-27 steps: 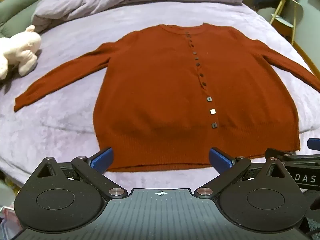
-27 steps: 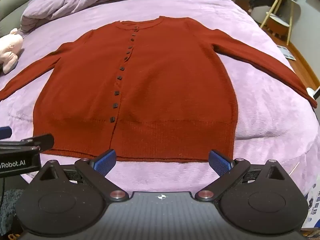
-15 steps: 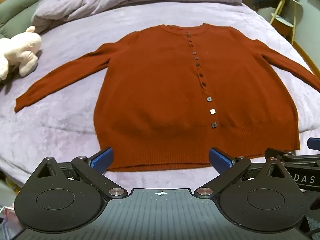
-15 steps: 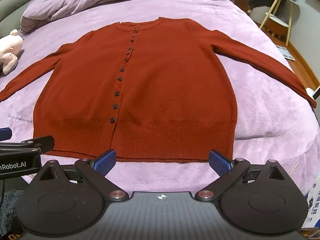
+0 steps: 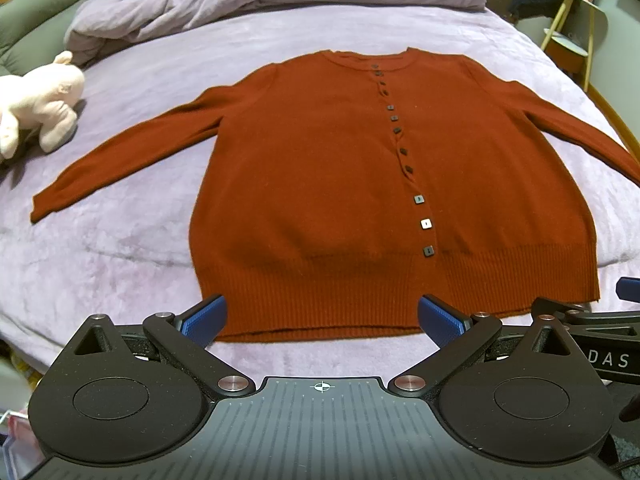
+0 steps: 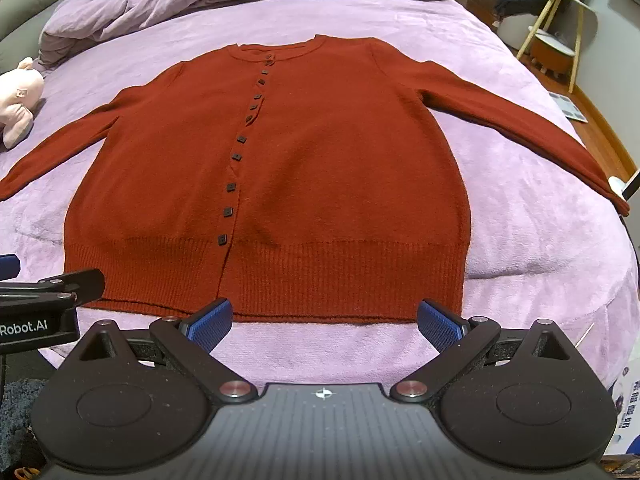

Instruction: Fold small clothes

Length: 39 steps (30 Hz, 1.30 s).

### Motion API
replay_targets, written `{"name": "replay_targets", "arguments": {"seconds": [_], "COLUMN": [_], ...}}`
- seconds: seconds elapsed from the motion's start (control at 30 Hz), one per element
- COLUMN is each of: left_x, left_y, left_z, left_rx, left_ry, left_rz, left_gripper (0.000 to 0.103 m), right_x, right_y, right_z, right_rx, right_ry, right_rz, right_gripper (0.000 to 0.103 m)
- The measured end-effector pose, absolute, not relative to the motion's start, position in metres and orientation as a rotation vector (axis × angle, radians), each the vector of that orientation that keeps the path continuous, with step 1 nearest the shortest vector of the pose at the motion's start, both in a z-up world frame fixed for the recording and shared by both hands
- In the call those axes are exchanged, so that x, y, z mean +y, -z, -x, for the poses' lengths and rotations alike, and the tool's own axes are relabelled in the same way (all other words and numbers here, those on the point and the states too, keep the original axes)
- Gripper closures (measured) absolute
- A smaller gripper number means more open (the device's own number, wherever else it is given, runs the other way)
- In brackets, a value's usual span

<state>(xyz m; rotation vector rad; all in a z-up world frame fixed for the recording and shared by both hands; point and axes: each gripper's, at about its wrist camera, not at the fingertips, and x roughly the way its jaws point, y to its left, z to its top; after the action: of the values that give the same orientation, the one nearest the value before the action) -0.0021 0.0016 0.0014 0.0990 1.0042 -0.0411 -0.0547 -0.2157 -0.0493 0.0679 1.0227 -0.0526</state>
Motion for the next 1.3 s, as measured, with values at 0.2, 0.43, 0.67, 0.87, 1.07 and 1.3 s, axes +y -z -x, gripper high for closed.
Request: {"name": "replay_targets", "arguments": {"seconds": [0.2,0.43,0.67,0.87,1.07,1.3], "left_x": [0.0015,0.0011,0.0012,0.0007,0.0,0.0012], "left_y": [-0.0011,-0.0007,-0.0003,-0.0004,-0.0008,-0.0007], "left_z": [0.0023,0.0019,0.0021,0.0018,0.001,0.0001], "left_rx": [1.008,1.012,1.012,1.013,1.019,1.024], "left_ry": [0.042,0.041,0.043,0.042,0.041,0.042], "left_rz": [-0.096,-0.096,-0.096,-0.096,-0.095,-0.094], "left_gripper": [0.0,0.0,0.0,0.0,0.0,0.0], "right_x": [-0.2171,-0.2165,-0.2159,-0.2151,-0.2153,-0.2165], "right_y": [0.0487,0.0477,0.0471,0.0471,0.0462,0.0464], "right_z": [0.0554,0.055,0.0554,0.0551,0.055,0.0553], "right_rx": [1.02,1.021,1.02,1.02,1.015,1.016], "right_ry": [0.056,0.066,0.072,0.074,0.074,0.076], "right_rz": [-0.068,-0.071,-0.068,-0.068,-0.065,-0.065], "right_gripper": [0.004,0.004,0.004,0.004,0.004,0.004]}}
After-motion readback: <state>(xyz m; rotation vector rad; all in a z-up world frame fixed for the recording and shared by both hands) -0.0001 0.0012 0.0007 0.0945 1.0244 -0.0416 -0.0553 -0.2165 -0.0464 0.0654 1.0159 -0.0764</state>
